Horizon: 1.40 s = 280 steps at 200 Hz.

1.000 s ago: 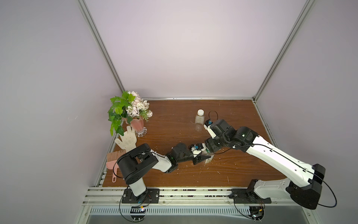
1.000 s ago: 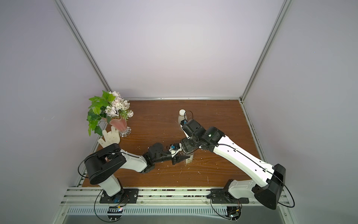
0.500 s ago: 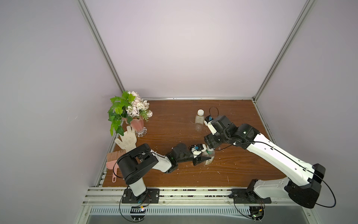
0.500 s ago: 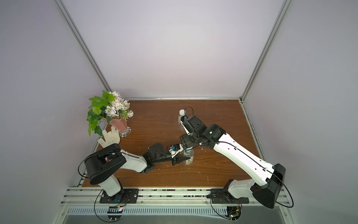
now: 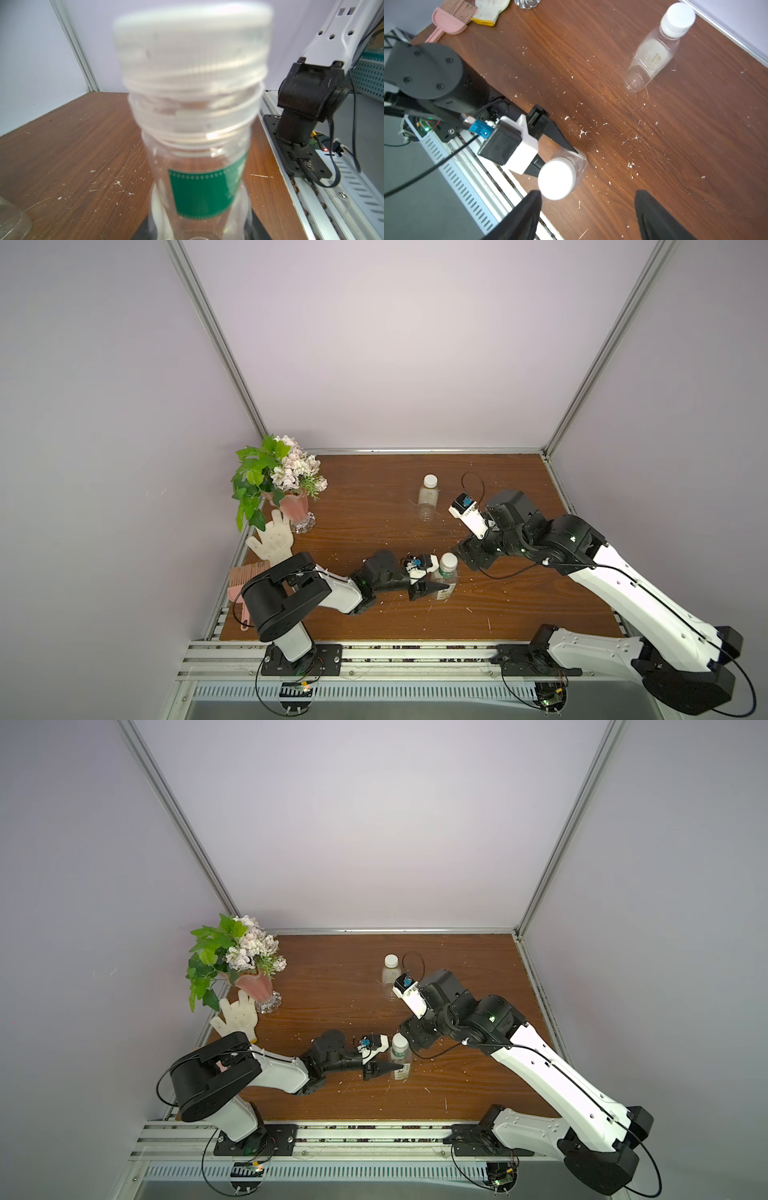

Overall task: Screw on the bottle caps
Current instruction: Screw the bottle cap onto the plastic bottle.

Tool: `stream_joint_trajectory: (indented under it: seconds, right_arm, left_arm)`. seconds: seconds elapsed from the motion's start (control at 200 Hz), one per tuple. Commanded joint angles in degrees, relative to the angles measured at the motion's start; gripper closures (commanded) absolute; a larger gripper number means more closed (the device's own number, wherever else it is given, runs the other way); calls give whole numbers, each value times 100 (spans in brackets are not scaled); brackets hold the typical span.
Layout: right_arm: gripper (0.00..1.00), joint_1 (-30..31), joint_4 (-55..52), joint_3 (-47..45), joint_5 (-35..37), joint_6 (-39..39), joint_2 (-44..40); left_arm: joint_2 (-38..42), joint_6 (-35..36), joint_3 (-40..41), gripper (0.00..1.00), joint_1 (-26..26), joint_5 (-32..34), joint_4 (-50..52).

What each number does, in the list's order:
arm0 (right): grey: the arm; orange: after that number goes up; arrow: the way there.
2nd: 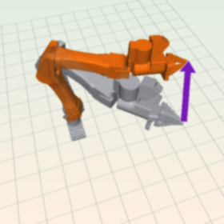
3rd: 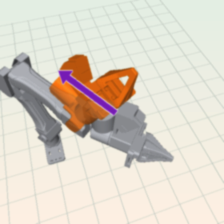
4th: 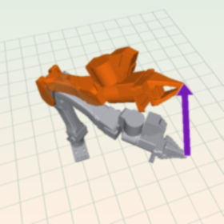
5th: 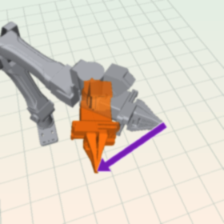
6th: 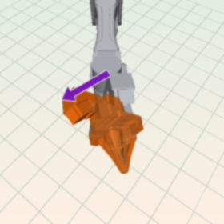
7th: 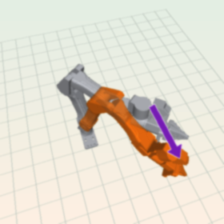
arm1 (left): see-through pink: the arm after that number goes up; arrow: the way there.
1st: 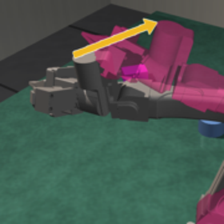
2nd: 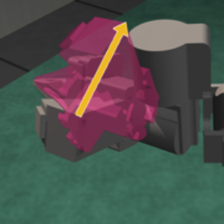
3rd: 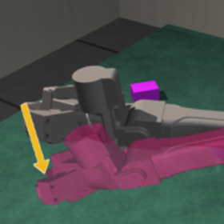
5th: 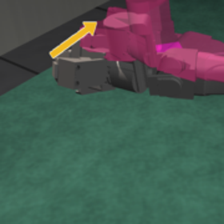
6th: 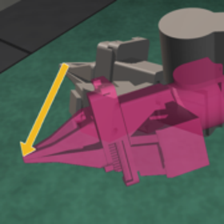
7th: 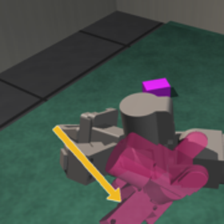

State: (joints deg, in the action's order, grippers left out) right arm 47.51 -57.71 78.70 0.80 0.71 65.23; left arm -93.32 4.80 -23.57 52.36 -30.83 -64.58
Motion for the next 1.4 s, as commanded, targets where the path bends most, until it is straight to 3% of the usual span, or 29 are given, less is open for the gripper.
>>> stream_joint_trajectory:
  seconds: [0.0, 0.305, 0.57, 0.821, 1.071, 1.396]
  right_arm:
    - [22, 111, -73, -251, -499, -607, -88]
    - [22, 587, -21, -409, -531, -774, 266]
    - [24, 626, -52, -291, -285, -726, 477]
    - [33, 628, -56, -164, -315, -704, 647]
    - [49, 628, -65, -135, -415, -651, 734]
    - [54, 628, -65, -233, -346, -423, 815]
  left_arm:
    - [179, 143, 137, 53, -101, -178, 378]
    - [393, 293, 175, 53, -165, -259, 778]
    - [423, 289, 201, 53, -167, -314, 784]
    - [459, 292, 186, 53, -163, -323, 789]
    - [436, 285, 177, 53, -165, -290, 789]
    - [459, 275, 112, 53, -169, 182, 789]
